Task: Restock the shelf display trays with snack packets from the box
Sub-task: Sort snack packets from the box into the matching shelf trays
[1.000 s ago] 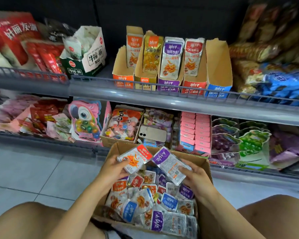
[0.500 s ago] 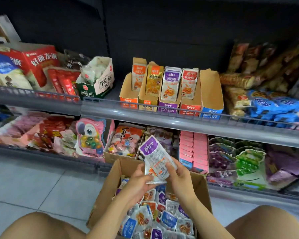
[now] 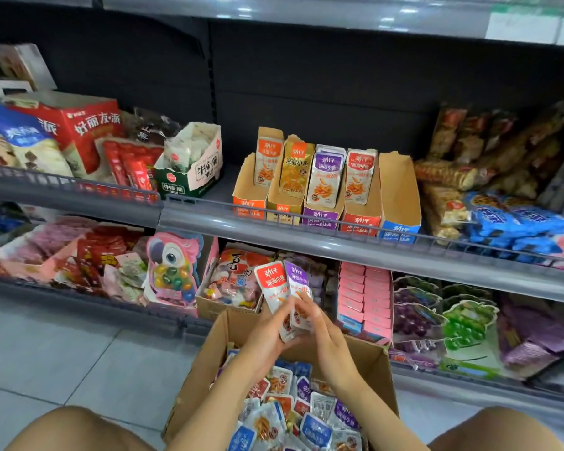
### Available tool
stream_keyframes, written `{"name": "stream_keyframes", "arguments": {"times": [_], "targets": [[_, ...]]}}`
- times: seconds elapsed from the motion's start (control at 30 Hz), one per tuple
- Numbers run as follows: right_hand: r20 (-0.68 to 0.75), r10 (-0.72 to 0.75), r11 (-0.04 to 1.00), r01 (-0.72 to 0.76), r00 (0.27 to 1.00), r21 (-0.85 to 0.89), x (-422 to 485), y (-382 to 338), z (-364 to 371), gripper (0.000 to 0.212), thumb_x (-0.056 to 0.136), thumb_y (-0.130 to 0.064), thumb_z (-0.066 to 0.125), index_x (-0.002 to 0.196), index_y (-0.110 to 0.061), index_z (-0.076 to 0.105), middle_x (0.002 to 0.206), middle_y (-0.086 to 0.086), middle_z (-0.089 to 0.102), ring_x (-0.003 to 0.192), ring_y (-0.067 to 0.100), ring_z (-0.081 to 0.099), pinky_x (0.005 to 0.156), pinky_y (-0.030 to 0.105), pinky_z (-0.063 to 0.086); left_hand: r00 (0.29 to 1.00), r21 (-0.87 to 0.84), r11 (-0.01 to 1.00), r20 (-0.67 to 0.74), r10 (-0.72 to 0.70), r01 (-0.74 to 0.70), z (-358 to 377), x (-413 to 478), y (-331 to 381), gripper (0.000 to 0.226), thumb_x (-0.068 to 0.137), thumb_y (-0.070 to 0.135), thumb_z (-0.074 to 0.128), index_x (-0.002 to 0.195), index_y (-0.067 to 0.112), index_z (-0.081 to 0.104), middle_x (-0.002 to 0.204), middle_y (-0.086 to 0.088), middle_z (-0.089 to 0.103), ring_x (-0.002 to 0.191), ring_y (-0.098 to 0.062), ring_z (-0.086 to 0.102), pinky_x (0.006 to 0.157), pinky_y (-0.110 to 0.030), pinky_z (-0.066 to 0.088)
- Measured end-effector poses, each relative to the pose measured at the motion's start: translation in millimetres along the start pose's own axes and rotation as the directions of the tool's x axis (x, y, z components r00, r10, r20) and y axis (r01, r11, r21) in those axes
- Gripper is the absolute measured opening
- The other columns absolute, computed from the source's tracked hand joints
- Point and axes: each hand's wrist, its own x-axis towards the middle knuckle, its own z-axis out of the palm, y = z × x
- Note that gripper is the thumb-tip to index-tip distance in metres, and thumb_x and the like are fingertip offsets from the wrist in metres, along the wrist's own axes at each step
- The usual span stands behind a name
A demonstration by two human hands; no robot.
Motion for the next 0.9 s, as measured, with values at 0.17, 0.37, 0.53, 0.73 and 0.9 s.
{"name": "stream_keyframes", "arguments": {"times": [0.17, 0.37, 0.53, 0.73, 0.9], "targets": [[-0.183, -0.135, 0.988, 0.117, 0.974, -0.102, 15.9, -15.6, -19.7, 0.035, 0.095, -0.021, 0.052, 0.128, -0.030, 0.049, 0.120, -0.019, 0.055, 0.110, -0.011, 0.051, 0.088, 0.008, 0.044, 0.998, 0.144, 0.989, -0.058, 0.036, -0.027, -9.6, 0.4, 14.7, 0.028, 0.089, 0.003, 0.058, 0.112, 0.020, 0.055, 0.106, -0.001, 0.068, 0.093, -0.016, 0.068, 0.072, -0.031, 0.059], [-0.102, 0.072, 0.986, -0.056, 0.992, 0.158, 52.1, -59.6, -58.2, 0.046, 0.089, -0.011, 0.060, 0.129, -0.028, 0.047, 0.105, 0.004, 0.071, 0.093, 0.018, 0.069, 0.076, 0.030, 0.057, 0.995, 0.298, 0.950, 0.059, 0.081, -0.095, -8.1, 2.0, 44.0, 0.030, 0.082, 0.013, 0.069, 0.109, 0.022, 0.057, 0.099, 0.006, 0.070, 0.086, -0.007, 0.070, 0.066, -0.026, 0.058], [-0.054, 0.098, 0.968, -0.082, 0.994, 0.238, 73.9, -85.2, -73.9, 0.038, 0.087, -0.010, 0.062, 0.120, -0.027, 0.057, 0.100, 0.011, 0.073, 0.093, 0.024, 0.069, 0.088, 0.040, 0.054, 0.980, 0.264, 0.954, 0.173, 0.095, -0.140, -0.4, 14.4, 69.9, 0.056, 0.064, 0.019, 0.079, 0.116, 0.022, 0.056, 0.107, 0.004, 0.071, 0.102, -0.014, 0.067, 0.088, -0.031, 0.053], [0.044, 0.182, 0.882, -0.183, 0.982, 0.434, 101.1, -96.5, -83.1, 0.026, 0.091, -0.006, 0.053, 0.115, -0.011, 0.062, 0.099, 0.007, 0.073, 0.086, 0.014, 0.070, 0.084, 0.029, 0.055, 0.956, 0.227, 0.938, 0.192, 0.222, -0.263, 7.9, 39.5, 107.3, 0.038, 0.073, 0.006, 0.073, 0.106, 0.019, 0.061, 0.099, 0.004, 0.074, 0.094, -0.010, 0.069, 0.072, -0.019, 0.054], [0.016, 0.132, 0.967, -0.132, 0.991, 0.216, 129.6, -119.2, -104.9, 0.033, 0.085, -0.008, 0.062, 0.118, -0.013, 0.060, 0.106, 0.011, 0.072, 0.092, 0.020, 0.070, 0.080, 0.030, 0.058, 0.951, 0.352, 0.888, 0.191, 0.243, -0.298, 7.8, 64.9, 133.3, 0.032, 0.079, 0.006, 0.072, 0.104, 0.024, 0.063, 0.094, 0.012, 0.073, 0.092, -0.005, 0.069, 0.066, -0.012, 0.051]]}}
